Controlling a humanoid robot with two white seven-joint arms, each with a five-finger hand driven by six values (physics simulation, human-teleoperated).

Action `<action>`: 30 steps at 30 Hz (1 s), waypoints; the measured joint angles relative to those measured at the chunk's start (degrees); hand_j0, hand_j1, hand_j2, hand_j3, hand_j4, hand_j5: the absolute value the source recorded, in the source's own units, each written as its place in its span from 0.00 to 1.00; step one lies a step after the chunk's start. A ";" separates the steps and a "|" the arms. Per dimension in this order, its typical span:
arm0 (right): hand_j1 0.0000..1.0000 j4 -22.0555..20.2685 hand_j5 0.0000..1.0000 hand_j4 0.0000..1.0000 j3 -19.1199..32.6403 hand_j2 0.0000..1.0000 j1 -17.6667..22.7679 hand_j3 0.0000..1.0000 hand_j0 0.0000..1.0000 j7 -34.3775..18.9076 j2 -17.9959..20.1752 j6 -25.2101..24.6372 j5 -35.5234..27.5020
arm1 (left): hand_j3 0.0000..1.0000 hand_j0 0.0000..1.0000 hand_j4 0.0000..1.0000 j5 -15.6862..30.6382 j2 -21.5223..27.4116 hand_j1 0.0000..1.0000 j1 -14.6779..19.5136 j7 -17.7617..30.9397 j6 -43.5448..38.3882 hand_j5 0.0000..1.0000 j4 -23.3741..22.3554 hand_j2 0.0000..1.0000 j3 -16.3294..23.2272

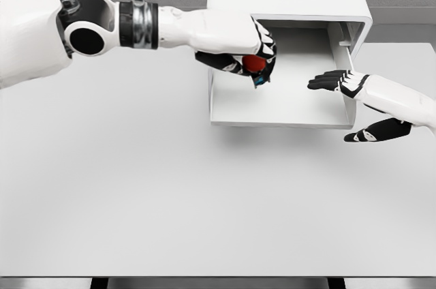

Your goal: Slide open multi-storey tabletop storage cabinets and put open load switch and slide close multi-storey tabletop storage cabinets

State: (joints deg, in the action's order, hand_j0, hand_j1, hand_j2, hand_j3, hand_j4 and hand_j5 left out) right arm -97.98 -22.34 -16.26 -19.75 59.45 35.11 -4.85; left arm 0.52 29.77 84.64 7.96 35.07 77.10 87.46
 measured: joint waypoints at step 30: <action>1.00 0.00 1.00 1.00 0.00 1.00 -0.09 1.00 1.00 0.01 -0.45 0.00 -0.05 | 1.00 1.00 1.00 0.12 7.02 1.00 1.58 -0.42 -0.02 1.00 10.75 1.00 -0.15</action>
State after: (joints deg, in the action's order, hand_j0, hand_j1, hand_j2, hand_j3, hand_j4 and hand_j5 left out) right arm -97.98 -22.34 -16.35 -19.74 59.00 35.11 -4.90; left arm 0.64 36.79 86.22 7.54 35.05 87.84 87.31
